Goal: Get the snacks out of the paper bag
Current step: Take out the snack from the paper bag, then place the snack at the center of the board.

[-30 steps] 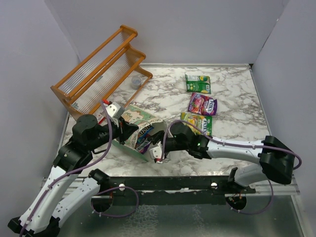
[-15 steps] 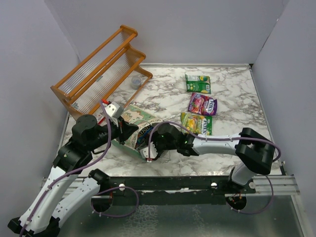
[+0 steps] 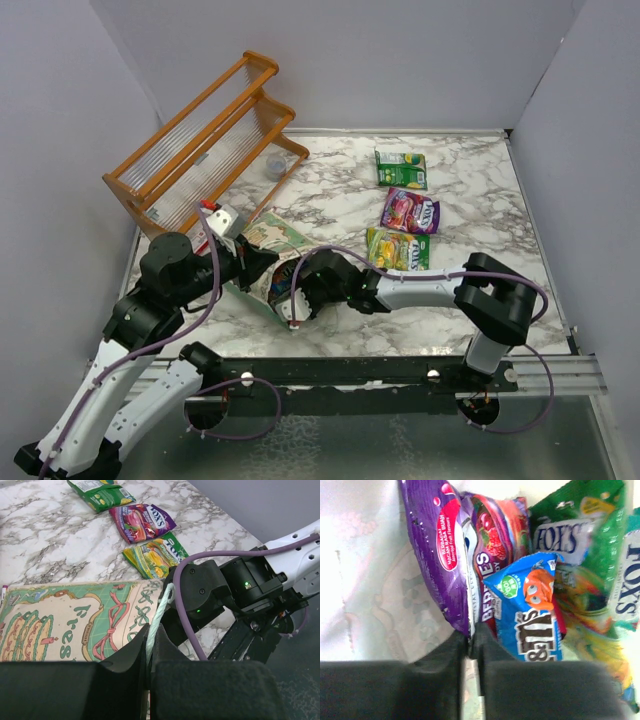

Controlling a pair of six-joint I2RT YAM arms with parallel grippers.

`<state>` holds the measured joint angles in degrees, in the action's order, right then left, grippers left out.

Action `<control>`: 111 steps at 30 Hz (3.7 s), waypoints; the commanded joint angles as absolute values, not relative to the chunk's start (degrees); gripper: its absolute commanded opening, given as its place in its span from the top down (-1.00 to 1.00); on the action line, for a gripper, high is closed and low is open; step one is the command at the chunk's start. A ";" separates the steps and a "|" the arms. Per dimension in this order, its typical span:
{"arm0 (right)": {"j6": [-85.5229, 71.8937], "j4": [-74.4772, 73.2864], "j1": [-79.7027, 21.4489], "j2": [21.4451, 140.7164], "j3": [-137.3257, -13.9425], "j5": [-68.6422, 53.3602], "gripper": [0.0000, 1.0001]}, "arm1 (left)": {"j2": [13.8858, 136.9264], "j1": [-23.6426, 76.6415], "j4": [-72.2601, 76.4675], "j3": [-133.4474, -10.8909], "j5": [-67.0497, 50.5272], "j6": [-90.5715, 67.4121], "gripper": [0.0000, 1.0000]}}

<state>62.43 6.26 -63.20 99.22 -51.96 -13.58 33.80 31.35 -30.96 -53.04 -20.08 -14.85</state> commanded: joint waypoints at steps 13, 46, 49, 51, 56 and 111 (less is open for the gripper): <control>55.60 7.73 -63.52 85.43 -48.65 -16.75 0.98 | 32.96 31.36 -30.80 -53.81 -17.04 -14.38 1.00; 41.31 5.59 -63.54 48.47 -49.03 -12.98 0.98 | 29.94 31.45 -29.40 -56.45 3.19 -14.69 1.00; 41.18 5.07 -63.54 44.41 -50.07 -9.19 0.98 | 30.10 31.39 -29.32 -56.35 3.48 -14.62 1.00; 42.15 5.63 -63.53 41.98 -49.59 -4.94 0.98 | 29.97 31.40 -29.20 -56.03 3.61 -14.64 1.00; 44.27 17.28 -63.54 36.43 -41.99 13.19 0.98 | 29.98 31.38 -29.63 -55.46 3.99 -14.19 1.00; -2.26 -1.39 -5.30 123.89 -87.85 11.06 0.97 | 30.96 31.41 -30.03 -57.76 -0.46 -18.01 1.00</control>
